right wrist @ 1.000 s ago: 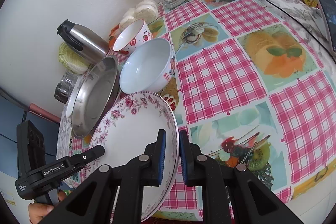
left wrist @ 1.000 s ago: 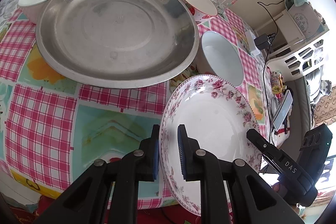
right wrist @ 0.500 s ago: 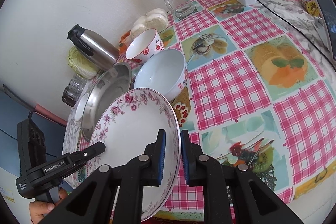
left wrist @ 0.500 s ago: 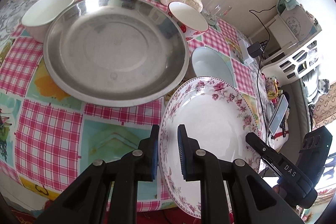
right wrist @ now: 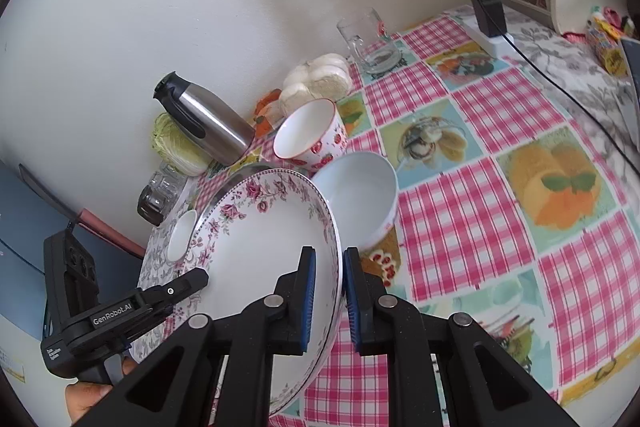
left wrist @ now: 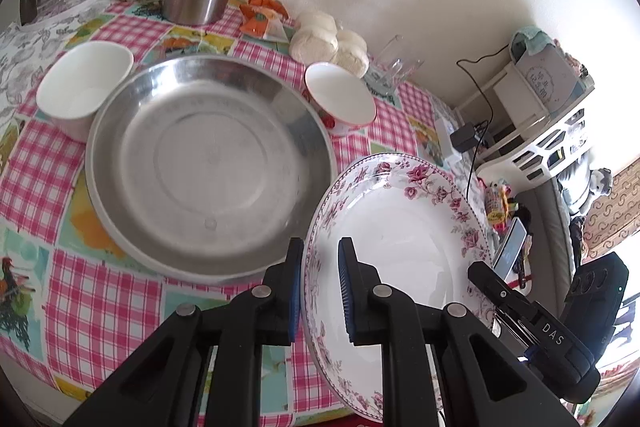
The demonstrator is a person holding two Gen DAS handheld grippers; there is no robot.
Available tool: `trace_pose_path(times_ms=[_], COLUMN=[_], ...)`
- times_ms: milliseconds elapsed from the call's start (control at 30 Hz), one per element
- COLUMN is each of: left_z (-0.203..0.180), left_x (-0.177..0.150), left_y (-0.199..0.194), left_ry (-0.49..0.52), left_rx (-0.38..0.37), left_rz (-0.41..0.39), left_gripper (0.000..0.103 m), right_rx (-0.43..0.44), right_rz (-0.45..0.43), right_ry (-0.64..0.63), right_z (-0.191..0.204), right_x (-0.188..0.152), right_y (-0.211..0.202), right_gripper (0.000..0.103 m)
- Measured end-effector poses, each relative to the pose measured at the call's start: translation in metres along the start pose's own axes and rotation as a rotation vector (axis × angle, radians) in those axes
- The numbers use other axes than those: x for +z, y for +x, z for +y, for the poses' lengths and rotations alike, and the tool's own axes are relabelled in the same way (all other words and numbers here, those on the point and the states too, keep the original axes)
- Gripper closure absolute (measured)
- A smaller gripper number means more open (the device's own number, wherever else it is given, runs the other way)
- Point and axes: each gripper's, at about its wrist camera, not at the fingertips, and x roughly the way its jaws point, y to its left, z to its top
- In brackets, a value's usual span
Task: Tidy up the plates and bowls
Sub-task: 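Carry the rose plate with both grippers toward the steel basin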
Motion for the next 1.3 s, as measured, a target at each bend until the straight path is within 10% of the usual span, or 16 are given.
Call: trace_pose_path(times_ms=[1300], left_z=[0.083], left_x=[0.094], left_y=[-0.063], left_ry=[-0.212], left_rx=[-0.027], left_rz=[-0.219], left_gripper=[0.087], right_rx=[0.210], right_rz=[-0.051], right_ry=[-0.134], right_z=[0.116], right_x=[0.064], right_y=[0.068], right_gripper=[0.086])
